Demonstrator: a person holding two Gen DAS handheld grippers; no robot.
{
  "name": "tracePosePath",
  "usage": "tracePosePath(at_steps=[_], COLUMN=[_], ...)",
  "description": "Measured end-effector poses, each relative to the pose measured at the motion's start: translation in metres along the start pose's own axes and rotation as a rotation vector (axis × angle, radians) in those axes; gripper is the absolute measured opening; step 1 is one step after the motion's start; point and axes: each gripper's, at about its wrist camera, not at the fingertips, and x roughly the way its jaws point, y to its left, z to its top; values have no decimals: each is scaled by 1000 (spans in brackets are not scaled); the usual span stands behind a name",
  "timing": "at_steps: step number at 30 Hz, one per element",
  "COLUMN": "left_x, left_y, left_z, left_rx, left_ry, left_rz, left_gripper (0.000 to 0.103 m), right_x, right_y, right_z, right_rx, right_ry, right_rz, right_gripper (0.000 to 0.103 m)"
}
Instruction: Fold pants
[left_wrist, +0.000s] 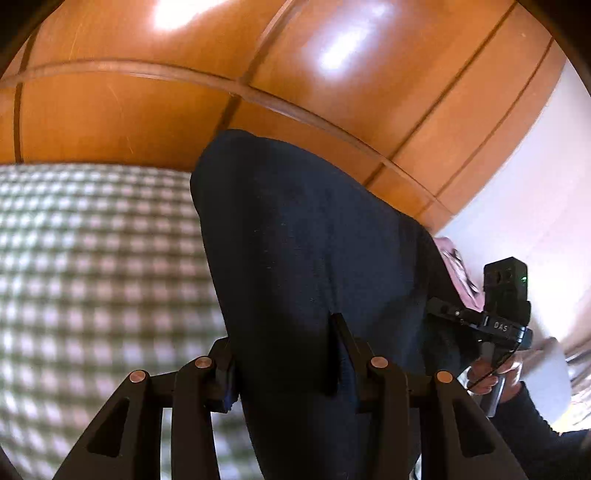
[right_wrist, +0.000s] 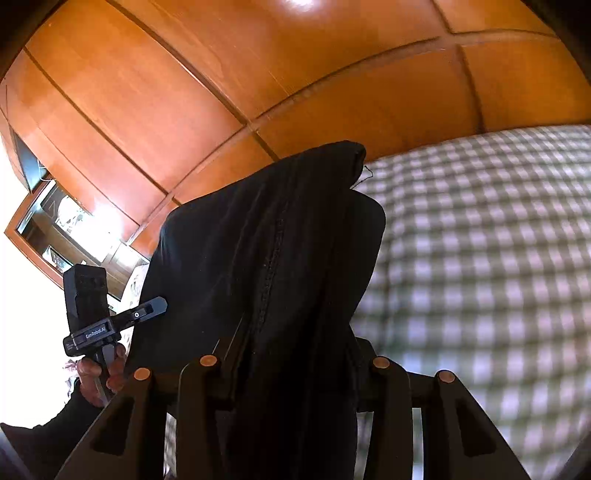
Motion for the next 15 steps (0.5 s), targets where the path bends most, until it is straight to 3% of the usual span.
tracePosePath(at_steps=[8,10,12,13,15], left_x=[44,69,93,99,97], left_y=[36,54,67,73,81], left_z=[59,64,59,53,48], left_rx=[35,11,9,15,-27], left_ry=[6,41,83,56,30], left_rz=[93,118,160,158,127], left_gripper=[44,45,55,58,61], right_x=[65,86,108,120,123], right_y=[-16,-28,-44,-58,-72], right_z=[66,74,74,69,64], right_rx=[-8,7,15,43,95], right_ry=[11,29,63,72,47], right_rz=[-13,-31,-65,-55,9], right_gripper=[42,42,48,55,56])
